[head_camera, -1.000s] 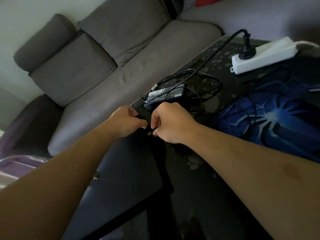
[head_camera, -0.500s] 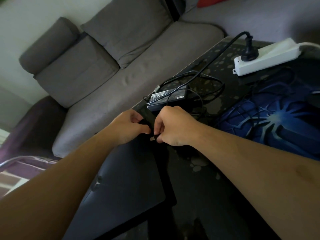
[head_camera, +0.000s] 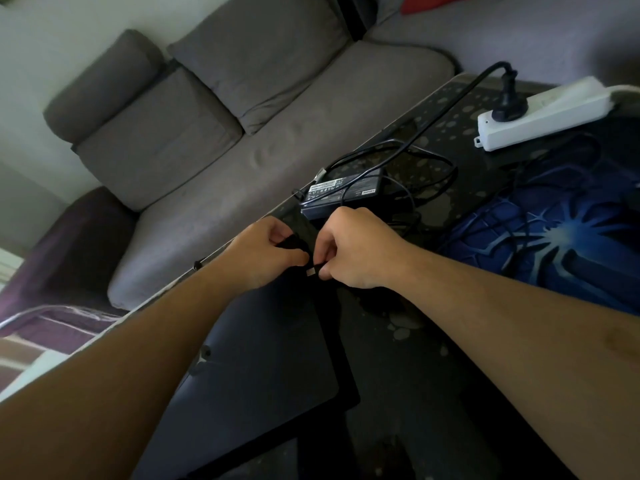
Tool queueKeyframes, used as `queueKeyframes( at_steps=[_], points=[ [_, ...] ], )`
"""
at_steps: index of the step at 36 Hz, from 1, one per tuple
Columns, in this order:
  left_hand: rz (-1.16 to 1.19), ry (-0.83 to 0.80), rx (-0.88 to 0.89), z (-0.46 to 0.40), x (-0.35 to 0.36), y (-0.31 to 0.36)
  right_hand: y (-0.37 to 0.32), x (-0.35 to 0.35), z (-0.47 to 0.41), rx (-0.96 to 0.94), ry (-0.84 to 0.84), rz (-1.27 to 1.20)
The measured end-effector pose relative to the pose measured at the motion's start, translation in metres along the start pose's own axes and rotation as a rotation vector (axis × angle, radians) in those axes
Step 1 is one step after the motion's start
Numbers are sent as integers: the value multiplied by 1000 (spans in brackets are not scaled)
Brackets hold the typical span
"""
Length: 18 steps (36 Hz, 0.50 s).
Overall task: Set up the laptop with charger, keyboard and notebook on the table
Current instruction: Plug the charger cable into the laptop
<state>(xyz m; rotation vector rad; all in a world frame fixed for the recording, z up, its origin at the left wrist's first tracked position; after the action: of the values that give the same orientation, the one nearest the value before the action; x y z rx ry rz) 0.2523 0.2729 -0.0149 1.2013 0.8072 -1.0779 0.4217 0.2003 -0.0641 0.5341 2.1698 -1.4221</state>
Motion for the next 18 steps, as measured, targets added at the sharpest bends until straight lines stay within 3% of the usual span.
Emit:
queueKeyframes(
  at_steps=[8,18],
  points=[
    [-13,-21,-38,-2,-5,6,3,4,-4,19,34,21],
    [49,-49,-105,1,-6,11,4,-4,0,-19,-69,-32]
  ],
)
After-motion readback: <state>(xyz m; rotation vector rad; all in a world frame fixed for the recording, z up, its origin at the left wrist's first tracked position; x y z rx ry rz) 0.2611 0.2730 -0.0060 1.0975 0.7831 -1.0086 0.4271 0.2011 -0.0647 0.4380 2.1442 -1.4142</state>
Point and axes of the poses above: each hand's wrist, its own z-axis away from the middle knuckle, its own x-axis out of the palm, y = z × x, the point moved 1 cm from there along -z, towards the middle knuckle, and after that the axes turned 14 degrees about -x, right-handed, at the moved point
